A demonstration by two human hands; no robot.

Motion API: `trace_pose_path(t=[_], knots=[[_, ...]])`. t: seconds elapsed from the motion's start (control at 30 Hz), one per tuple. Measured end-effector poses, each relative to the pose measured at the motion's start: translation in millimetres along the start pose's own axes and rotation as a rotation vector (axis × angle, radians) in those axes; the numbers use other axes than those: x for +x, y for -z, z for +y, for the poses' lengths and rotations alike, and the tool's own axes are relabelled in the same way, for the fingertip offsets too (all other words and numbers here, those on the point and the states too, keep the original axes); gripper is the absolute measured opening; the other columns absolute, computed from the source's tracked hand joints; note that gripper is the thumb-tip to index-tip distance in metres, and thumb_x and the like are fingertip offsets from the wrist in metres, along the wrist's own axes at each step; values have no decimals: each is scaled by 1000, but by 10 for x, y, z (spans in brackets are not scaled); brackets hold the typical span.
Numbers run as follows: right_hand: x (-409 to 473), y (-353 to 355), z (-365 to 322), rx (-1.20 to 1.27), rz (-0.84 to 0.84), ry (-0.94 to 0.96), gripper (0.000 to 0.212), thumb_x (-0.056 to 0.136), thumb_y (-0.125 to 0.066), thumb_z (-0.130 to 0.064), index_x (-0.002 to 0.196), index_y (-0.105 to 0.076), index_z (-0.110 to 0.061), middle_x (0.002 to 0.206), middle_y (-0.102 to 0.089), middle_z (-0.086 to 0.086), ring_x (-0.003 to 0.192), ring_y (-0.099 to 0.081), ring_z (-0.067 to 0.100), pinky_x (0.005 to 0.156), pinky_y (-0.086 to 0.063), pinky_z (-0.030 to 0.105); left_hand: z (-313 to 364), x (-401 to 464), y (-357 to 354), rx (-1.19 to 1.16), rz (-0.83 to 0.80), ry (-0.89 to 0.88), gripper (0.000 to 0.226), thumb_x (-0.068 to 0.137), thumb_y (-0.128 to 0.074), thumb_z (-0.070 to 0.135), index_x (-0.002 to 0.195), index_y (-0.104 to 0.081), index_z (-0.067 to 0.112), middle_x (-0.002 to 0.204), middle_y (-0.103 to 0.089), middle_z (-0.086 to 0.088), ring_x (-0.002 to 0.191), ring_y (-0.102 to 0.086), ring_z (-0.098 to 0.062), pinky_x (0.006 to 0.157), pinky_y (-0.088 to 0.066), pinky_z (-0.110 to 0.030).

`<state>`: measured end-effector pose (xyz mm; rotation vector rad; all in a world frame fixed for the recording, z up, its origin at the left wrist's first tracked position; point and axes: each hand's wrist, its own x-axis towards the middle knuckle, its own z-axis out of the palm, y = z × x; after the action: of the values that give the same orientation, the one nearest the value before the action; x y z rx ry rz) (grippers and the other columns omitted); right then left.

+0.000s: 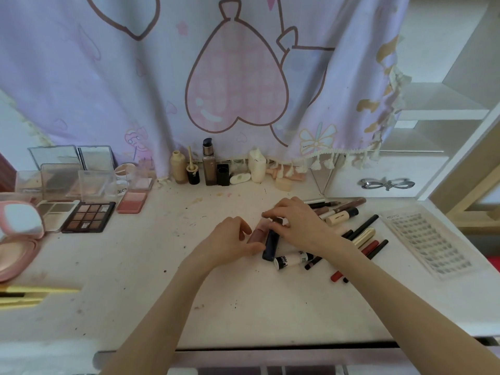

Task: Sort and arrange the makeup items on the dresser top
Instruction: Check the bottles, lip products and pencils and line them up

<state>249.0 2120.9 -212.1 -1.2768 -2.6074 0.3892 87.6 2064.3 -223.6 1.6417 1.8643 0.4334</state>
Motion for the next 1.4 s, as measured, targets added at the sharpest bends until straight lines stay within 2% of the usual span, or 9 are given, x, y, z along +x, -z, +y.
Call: trace_pose_path(t=[0.23, 0.4, 0.6, 0.73, 0.9, 1.03, 1.17, 1.27, 1.4], knots=[[6, -59, -62, -66, -65, 14, 38, 93, -51, -33, 131, -49, -31, 125, -50, -6, 116, -38, 16, 95, -32, 32, -63, -86, 67, -85, 140, 7, 35, 86, -52, 53, 96, -56, 20, 89, -58, 7, 75, -50, -3, 60, -37, -16], [68, 107, -180, 718, 36, -90, 25, 93, -55, -27, 116, -59, -18, 92, -65, -4, 74, -57, 3, 69, -45, 18, -109, -134, 168, -236, 342, -198, 18, 92, -53, 22, 110, -50, 22, 95, -56, 10, 79, -53, 0, 65, -42, -12], [199, 83, -240, 1272, 118, -272, 29, 92, -54, -37, 88, -64, -9, 60, -55, 3, 44, -44, 9, 40, -33, 16, 7, 15, 153, -311, 506, -360, 21, 92, -52, 16, 110, -47, 25, 89, -51, 17, 71, -52, -6, 65, -43, -14], [306, 130, -234, 1252, 195, -284, 41, 93, -50, -42, 92, -70, -6, 45, -41, -2, 38, -31, 9, 36, -23, 17, 93, 189, 149, -318, 536, -417, 18, 95, -47, 25, 111, -49, 17, 90, -54, 12, 73, -52, 3, 63, -40, -5], [438, 67, -277, 1281, 180, -190, 36, 97, -46, -30, 92, -71, -4, 49, -35, -6, 43, -27, 8, 41, -23, 17, 142, 348, 165, -468, 662, -369, 21, 98, -39, 21, 77, -41, 22, 65, -48, 3, 51, -43, -3, 48, -36, -14], [466, -73, -323, 1175, 241, -106, 30, 98, -46, -20, 99, -64, 5, 51, -43, -11, 44, -35, 2, 45, -29, 17, 61, 436, 168, -604, 710, -232, 28, 97, -36, 17, 73, -44, 5, 63, -47, -9, 53, -38, -9, 50, -33, -22], [415, -108, -354, 833, 281, 54, 18, 93, -52, -8, 110, -57, -12, 75, -55, -18, 62, -52, -5, 58, -40, 10, -10, 441, 238, -891, 540, -84, 42, 99, -29, 24, 60, -38, 14, 40, -34, 8, 37, -27, -5, 41, -24, -22], [365, -107, -361, 899, 209, 2, 16, 95, -51, -23, 108, -57, -17, 71, -58, -6, 57, -51, 5, 55, -42, 16, -50, 392, 243, -747, 596, -136, 42, 99, -30, 26, 62, -43, 14, 43, -40, 8, 41, -33, -7, 45, -28, -25], [355, -82, -327, 1034, 169, -259, 48, 92, -46, -48, 95, -63, -2, 43, -47, -1, 36, -35, 9, 39, -29, 18, -35, 346, 155, -508, 699, -241, 30, 97, -36, 26, 77, -46, 6, 67, -60, -3, 61, -56, -16, 60, -46, -38]])
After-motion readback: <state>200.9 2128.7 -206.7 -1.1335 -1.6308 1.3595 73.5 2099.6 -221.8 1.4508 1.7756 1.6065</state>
